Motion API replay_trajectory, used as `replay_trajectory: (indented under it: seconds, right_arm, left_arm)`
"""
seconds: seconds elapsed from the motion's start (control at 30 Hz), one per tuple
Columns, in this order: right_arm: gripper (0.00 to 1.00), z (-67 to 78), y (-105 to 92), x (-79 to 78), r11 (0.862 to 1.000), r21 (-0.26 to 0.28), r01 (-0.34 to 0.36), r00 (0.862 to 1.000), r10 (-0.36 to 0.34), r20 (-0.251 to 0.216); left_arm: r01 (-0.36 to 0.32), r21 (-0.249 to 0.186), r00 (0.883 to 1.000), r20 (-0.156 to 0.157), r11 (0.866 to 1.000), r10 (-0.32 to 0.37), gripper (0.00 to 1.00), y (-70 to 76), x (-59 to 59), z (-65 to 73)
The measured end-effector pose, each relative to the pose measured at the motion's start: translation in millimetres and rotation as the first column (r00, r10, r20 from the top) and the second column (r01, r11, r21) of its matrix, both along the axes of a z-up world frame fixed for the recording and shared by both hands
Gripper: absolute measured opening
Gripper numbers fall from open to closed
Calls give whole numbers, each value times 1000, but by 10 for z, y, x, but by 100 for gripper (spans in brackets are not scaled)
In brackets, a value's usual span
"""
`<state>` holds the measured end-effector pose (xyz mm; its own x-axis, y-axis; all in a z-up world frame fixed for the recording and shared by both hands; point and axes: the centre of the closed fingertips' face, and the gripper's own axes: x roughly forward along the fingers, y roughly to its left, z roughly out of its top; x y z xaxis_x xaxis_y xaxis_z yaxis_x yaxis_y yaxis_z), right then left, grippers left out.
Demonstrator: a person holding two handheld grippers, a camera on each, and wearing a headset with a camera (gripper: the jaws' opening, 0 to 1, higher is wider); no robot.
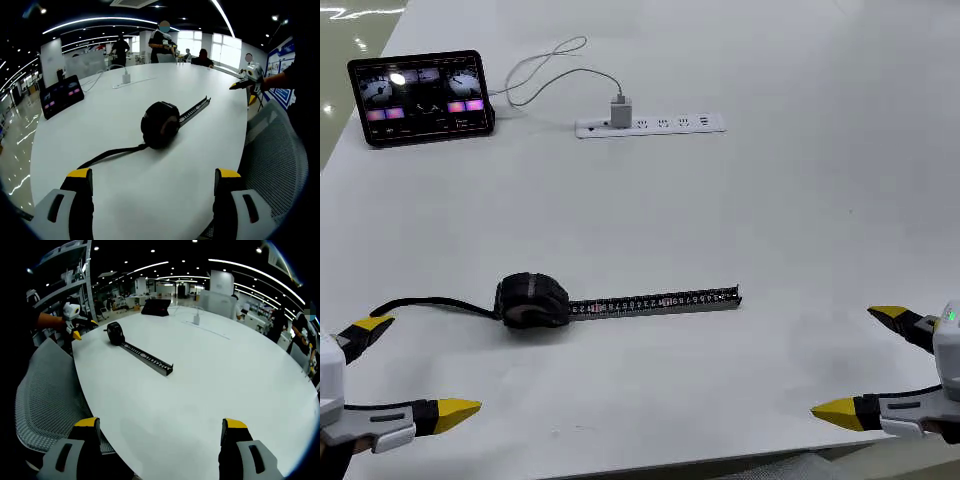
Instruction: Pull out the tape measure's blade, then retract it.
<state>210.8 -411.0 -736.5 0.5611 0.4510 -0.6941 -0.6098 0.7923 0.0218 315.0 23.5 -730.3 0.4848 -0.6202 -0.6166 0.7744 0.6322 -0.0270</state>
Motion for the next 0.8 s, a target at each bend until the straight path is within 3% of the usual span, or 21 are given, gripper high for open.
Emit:
replay_trajectory:
  seconds: [0.63, 0.8]
  right_arm:
    - [99, 69, -124, 31, 999, -25, 29, 1000, -29, 1]
    - [99, 79, -145, 43, 999, -22, 38, 999, -38, -1]
  left_arm:
    - [8, 15, 1000, -1, 1000, -8, 99, -26, -22, -25]
    - [6, 7, 1000, 8, 1000, -6, 99, -50, 4, 32]
